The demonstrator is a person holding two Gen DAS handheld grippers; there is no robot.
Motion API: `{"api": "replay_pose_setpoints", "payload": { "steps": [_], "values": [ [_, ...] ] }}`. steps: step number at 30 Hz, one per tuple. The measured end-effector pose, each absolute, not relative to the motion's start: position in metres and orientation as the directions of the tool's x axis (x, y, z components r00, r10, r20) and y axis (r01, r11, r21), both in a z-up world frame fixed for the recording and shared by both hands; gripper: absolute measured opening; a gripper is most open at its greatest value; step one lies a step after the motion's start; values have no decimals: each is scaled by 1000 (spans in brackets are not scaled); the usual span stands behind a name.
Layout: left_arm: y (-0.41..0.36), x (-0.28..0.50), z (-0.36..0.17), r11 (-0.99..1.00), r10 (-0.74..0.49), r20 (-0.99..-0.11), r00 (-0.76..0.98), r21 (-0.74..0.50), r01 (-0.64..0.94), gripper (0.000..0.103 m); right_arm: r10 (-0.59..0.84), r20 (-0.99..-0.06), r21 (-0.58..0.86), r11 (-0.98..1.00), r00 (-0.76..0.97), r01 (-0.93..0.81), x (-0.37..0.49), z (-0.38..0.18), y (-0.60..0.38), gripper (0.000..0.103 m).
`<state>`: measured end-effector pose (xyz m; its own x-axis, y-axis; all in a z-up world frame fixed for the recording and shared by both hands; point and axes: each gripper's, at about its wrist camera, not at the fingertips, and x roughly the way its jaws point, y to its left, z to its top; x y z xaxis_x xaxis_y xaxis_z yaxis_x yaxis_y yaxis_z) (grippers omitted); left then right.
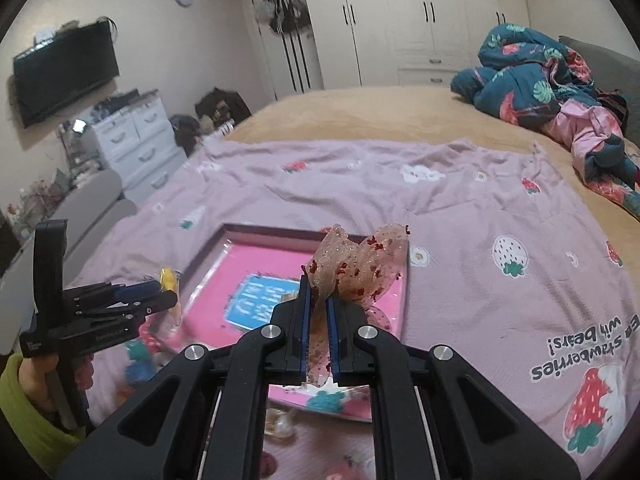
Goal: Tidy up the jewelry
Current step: 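Carry the pink bow with the right tool into the tray box while the left tool grasps the yellow clips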
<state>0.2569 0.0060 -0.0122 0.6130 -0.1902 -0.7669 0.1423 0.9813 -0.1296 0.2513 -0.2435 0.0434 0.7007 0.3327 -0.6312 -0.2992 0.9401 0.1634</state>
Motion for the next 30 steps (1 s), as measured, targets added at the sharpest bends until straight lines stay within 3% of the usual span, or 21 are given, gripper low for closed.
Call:
{"api": "replay_pose_setpoints", "payload": {
  "steps": [12,14,16,18,20,22,24,30],
  "values": [
    [-5,273,-43,979,-191,-805,561,-113,171,37,223,-776,84,964,590,-254,294,-18,-230,7],
    [-2,273,-41,977,-202,-802,562,-129,168,41,203,-790,67,967,579,-247,299,-28,-227,7],
    [1,274,-39,976,-211,-799,564,-143,163,53,182,-800,54,971,572,-233,304,-35,-225,7],
    [3,273,-37,977,-206,-796,568,-139,160,54,170,-804,53,975,569,-217,307,-41,-224,8],
    [6,273,-35,978,-205,-792,575,-143,152,57,173,-802,66,977,572,-203,308,-44,-225,17],
    [9,271,-32,979,-204,-788,581,-148,142,61,188,-788,88,977,587,-195,306,-44,-226,42],
    [13,269,-29,979,-205,-783,587,-152,138,66,212,-757,126,975,618,-180,298,-41,-232,56],
    [33,257,-15,978,-202,-763,615,-187,89,80,252,-658,239,963,709,-120,255,-20,-261,78]
  ]
}}
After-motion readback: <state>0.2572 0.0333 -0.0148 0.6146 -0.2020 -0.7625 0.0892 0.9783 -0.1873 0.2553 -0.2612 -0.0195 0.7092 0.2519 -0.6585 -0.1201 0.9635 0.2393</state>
